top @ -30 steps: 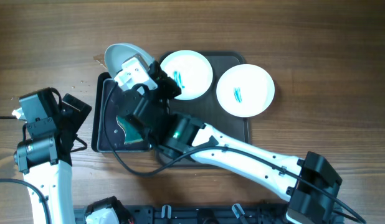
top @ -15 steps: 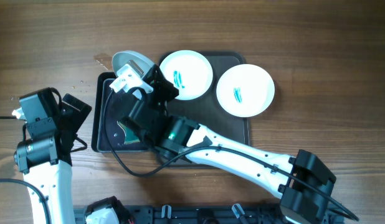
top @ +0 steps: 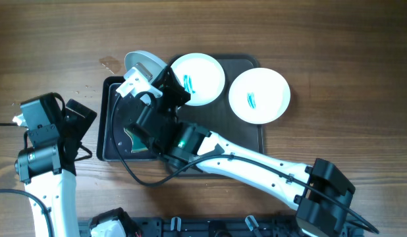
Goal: Clean dirty plates on tray and stack at the side
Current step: 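Lift the cleaned plate with right gripper and place it right of tray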
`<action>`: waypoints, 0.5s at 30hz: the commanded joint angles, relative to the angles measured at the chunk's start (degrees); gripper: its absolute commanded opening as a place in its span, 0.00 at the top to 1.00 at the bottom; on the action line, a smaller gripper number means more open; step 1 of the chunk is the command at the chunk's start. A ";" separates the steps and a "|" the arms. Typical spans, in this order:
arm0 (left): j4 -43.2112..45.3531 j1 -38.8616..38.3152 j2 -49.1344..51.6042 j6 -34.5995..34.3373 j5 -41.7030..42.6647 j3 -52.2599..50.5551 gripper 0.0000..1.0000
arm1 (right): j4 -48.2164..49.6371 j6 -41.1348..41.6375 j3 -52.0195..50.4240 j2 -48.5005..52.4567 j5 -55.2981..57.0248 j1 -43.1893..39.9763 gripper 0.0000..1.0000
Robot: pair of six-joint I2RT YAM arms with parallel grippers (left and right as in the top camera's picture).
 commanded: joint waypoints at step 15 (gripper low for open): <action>-0.02 0.37 -0.37 -0.76 0.50 1.20 0.00 | -28.68 49.90 2.19 -24.02 -66.84 -29.59 0.95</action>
